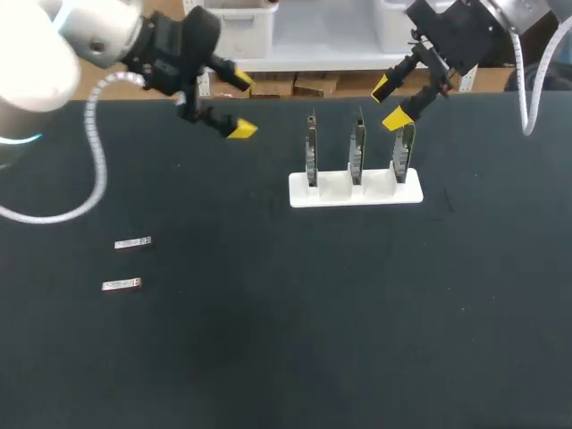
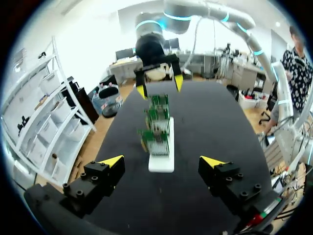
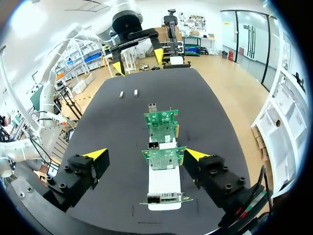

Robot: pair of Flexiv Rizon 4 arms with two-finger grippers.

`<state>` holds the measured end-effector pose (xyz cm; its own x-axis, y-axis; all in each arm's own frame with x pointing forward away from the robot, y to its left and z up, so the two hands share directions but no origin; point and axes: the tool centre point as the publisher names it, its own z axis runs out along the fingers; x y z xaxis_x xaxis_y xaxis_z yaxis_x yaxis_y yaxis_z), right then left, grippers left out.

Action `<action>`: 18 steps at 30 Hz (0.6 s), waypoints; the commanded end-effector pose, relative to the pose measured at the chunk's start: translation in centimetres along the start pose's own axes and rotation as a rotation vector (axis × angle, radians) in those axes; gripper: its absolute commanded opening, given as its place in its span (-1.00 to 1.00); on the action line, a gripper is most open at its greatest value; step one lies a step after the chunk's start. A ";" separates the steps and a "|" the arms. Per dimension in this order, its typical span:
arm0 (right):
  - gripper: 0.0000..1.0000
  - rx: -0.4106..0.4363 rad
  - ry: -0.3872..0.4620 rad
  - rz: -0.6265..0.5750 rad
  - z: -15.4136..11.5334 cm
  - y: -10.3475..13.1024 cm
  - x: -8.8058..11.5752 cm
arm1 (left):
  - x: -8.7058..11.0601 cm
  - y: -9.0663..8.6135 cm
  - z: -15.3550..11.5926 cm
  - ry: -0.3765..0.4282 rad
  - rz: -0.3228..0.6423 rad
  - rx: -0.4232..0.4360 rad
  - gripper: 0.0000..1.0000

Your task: Pick up the optical module with the left hand, and insert it into the network port with the right hand.

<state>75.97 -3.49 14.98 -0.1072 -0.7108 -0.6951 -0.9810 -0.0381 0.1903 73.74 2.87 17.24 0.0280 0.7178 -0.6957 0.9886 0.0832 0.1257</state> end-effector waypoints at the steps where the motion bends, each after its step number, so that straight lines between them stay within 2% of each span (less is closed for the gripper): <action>1: 1.00 0.003 0.000 0.000 0.0 0.1 0.0 | 2.7 -3.2 -4.1 0.061 0.005 -0.064 1.00; 2: 1.00 0.003 0.000 0.000 0.0 0.1 0.0 | 3.6 -3.6 -4.5 0.089 -0.003 -0.070 1.00; 4: 1.00 0.003 0.000 0.000 0.0 0.1 0.0 | 5.0 -4.2 -5.4 0.086 -0.009 -0.073 1.00; 5: 1.00 0.003 0.000 0.000 0.0 0.1 0.0 | 5.8 -4.5 -5.8 0.125 -0.017 -0.079 1.00; 8: 1.00 0.003 0.000 0.000 0.0 0.1 0.0 | 7.8 -5.7 -6.7 0.171 -0.005 -0.082 1.00; 11: 1.00 0.003 0.000 0.000 0.0 0.1 0.0 | 9.7 -6.1 -7.3 0.208 -0.013 -0.081 1.00; 13: 1.00 0.003 0.000 0.000 0.0 0.1 0.0 | 9.7 -6.0 -7.4 0.189 -0.022 -0.096 1.00; 15: 1.00 0.003 0.000 0.000 0.0 0.1 0.0 | 8.8 -5.3 -6.9 0.146 -0.018 -0.104 1.00; 18: 1.00 0.003 0.000 0.000 0.0 0.1 0.0 | 8.8 -5.3 -6.9 0.146 -0.018 -0.104 1.00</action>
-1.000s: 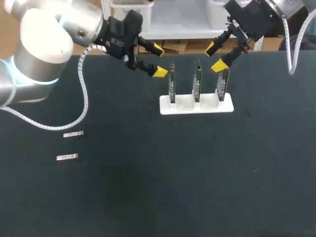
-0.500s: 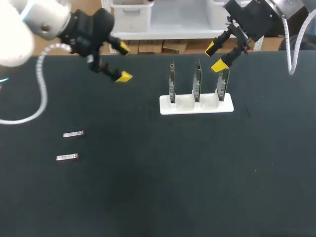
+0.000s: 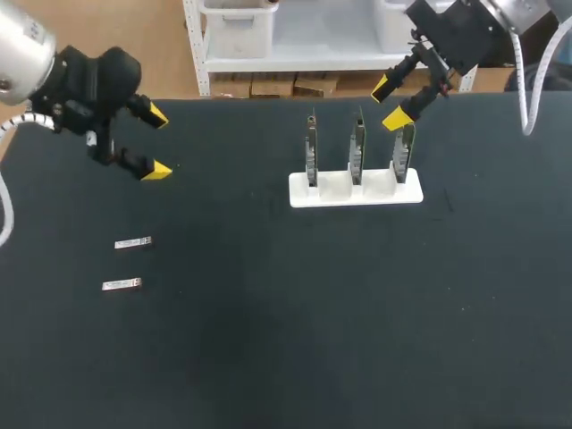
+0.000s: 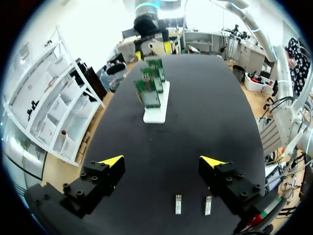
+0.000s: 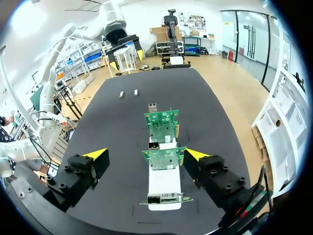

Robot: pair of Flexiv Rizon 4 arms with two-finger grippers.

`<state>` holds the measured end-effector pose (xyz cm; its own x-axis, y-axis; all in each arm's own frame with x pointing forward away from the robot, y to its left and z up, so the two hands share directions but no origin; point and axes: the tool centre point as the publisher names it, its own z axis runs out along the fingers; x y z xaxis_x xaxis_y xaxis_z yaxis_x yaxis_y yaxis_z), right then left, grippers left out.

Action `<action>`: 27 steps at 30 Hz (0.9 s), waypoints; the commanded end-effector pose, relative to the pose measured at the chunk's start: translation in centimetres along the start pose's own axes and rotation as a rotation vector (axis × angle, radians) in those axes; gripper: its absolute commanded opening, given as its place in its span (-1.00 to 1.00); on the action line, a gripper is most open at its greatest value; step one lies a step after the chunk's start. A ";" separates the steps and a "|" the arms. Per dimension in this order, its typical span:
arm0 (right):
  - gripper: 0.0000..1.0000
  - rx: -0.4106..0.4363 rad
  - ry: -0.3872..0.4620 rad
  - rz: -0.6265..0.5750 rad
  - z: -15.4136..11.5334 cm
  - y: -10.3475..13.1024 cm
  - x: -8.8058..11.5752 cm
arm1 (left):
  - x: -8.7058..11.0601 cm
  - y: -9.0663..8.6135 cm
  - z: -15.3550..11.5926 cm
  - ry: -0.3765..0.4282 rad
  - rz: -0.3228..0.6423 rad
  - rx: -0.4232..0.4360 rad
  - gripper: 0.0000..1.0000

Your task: Pick up the optical module with the left hand, and insert it into the network port with the right hand.

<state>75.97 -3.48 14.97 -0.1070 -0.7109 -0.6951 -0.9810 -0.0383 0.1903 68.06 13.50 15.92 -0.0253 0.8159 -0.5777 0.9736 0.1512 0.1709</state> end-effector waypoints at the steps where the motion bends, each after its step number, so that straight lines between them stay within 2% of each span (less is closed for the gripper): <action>1: 1.00 0.003 0.000 0.000 0.0 0.1 0.0 | 0.3 -0.4 0.4 -0.015 0.003 -0.024 1.00; 12: 1.00 0.003 0.000 0.000 0.0 0.1 0.0 | 0.3 -0.4 0.4 -0.015 0.003 -0.024 1.00; 15: 1.00 0.003 0.000 0.000 0.0 0.1 0.0 | -0.2 -1.0 0.7 0.048 0.057 -0.060 1.00; 17: 1.00 0.003 0.000 0.000 0.0 0.1 0.0 | 0.9 -1.2 0.8 0.074 0.043 -0.064 1.00; 19: 1.00 0.003 0.000 0.000 0.0 0.1 0.0 | 2.5 -1.3 1.1 0.138 0.026 -0.080 1.00; 22: 1.00 0.003 0.000 0.000 0.0 0.1 0.0 | 5.4 -2.0 1.6 0.281 0.003 -0.128 1.00; 23: 1.00 0.003 0.000 0.000 0.0 0.1 0.0 | 6.3 -2.3 1.8 0.310 -0.020 -0.119 1.00; 27: 1.00 0.003 0.000 0.000 0.0 0.1 0.0 | 9.0 -3.0 2.2 0.355 -0.081 -0.100 1.00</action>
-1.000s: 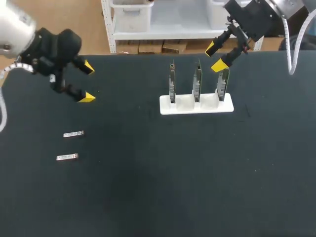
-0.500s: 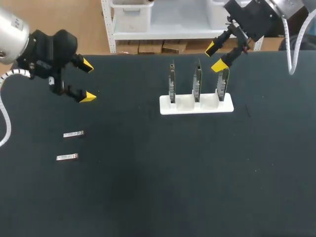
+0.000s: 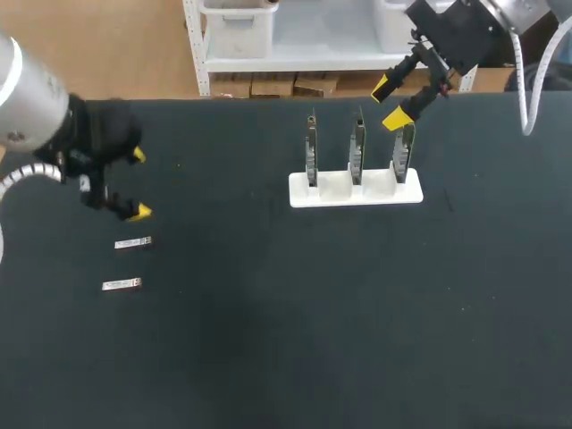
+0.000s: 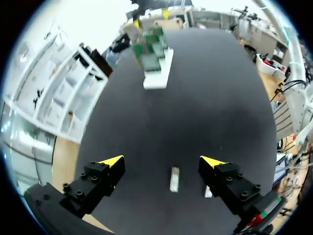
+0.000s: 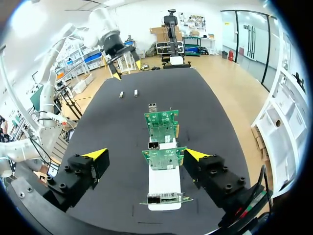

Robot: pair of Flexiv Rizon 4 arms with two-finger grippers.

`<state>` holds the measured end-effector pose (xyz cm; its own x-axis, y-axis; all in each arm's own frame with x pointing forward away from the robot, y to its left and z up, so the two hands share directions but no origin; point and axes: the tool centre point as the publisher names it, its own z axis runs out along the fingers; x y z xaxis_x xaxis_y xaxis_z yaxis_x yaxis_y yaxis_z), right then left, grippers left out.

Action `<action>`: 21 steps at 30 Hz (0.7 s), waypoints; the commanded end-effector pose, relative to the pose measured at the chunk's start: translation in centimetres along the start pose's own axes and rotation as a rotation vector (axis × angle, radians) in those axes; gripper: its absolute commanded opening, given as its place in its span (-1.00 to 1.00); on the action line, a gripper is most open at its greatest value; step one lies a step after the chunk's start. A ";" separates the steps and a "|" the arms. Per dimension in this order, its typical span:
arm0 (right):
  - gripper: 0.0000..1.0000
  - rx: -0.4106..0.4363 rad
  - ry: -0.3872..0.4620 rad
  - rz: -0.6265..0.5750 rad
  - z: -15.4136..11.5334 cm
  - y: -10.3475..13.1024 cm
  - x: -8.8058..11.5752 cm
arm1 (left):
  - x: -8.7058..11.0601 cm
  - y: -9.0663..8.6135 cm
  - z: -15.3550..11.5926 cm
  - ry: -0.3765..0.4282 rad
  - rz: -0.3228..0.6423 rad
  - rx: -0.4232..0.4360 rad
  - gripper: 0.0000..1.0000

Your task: Pick up the optical module with the left hand, and insert it into the network port with the right hand.

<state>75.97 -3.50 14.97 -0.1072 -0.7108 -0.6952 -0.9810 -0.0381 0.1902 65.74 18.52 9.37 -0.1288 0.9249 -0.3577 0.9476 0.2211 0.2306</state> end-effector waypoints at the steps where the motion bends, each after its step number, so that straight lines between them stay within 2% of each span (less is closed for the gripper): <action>1: 1.00 0.003 0.000 0.000 0.0 0.1 0.0 | 1.3 -0.5 0.7 0.102 -0.045 -0.011 1.00; 6: 1.00 0.003 0.000 0.000 0.0 0.1 0.0 | 2.4 -0.9 1.8 0.176 -0.026 -0.028 1.00; 9: 1.00 0.003 0.000 0.000 0.0 0.1 0.0 | 3.1 -1.1 2.5 0.207 -0.048 0.002 1.00; 19: 1.00 0.003 0.000 0.000 0.0 0.1 0.0 | 4.2 -2.0 4.1 0.224 -0.052 0.058 1.00; 21: 1.00 0.003 0.000 0.000 0.0 0.1 0.0 | 4.3 -2.0 4.4 0.211 -0.067 0.099 1.00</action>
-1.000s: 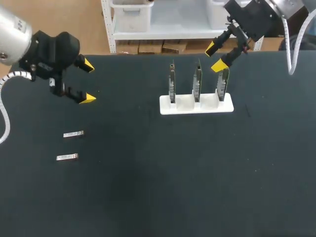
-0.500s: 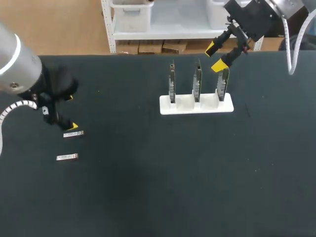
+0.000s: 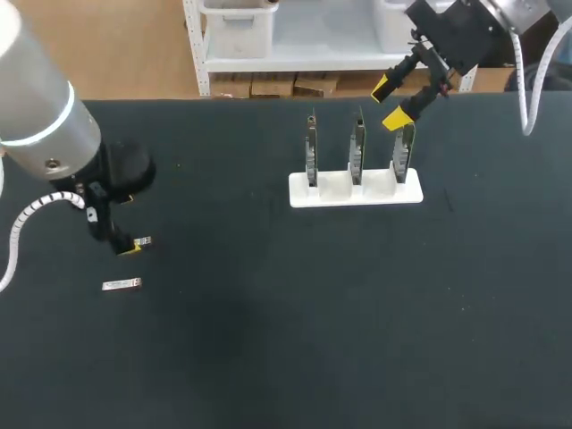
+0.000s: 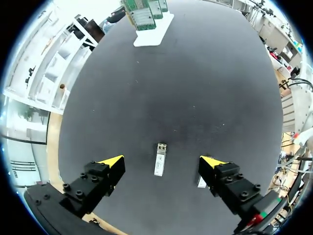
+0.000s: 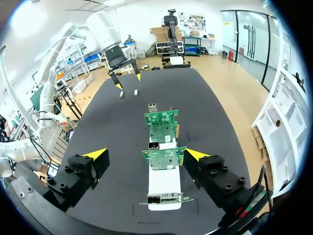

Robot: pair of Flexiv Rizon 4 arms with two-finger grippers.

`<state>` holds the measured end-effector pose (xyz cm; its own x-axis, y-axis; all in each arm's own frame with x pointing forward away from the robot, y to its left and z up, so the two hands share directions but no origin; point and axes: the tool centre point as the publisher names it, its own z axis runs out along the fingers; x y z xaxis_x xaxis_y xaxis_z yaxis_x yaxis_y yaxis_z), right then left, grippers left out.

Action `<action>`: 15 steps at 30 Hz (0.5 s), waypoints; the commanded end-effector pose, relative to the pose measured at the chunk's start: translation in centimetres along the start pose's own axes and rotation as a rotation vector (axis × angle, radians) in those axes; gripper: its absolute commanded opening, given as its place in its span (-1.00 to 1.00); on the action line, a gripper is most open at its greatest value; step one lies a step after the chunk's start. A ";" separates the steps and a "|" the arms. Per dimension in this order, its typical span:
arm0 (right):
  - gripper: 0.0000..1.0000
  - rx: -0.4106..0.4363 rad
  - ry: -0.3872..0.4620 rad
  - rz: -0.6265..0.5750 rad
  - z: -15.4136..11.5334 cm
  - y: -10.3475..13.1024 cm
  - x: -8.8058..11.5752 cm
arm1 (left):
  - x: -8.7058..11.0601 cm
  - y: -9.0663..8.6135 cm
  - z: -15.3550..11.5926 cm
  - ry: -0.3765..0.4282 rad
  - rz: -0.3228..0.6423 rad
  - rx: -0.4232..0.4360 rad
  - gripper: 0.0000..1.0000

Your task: Pick up the optical module with the left hand, and insert it into the network port with the right hand.

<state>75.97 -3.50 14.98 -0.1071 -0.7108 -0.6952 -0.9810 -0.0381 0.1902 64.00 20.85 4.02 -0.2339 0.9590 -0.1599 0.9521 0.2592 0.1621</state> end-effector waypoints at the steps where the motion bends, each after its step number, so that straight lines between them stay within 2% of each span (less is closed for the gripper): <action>1: 1.00 0.003 0.000 0.000 0.0 0.1 0.0 | -0.2 0.5 0.7 -0.010 -0.004 0.045 1.00; 6: 1.00 0.003 0.000 0.000 0.0 0.1 0.0 | -0.1 0.6 1.1 0.005 0.008 0.033 1.00; 15: 1.00 0.003 0.000 0.000 0.0 0.1 0.0 | 1.0 -0.8 2.9 0.027 -0.017 0.075 1.00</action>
<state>75.97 -3.49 14.97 -0.1071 -0.7108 -0.6952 -0.9810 -0.0382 0.1902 63.32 21.30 1.47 -0.2529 0.9577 -0.1376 0.9602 0.2658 0.0854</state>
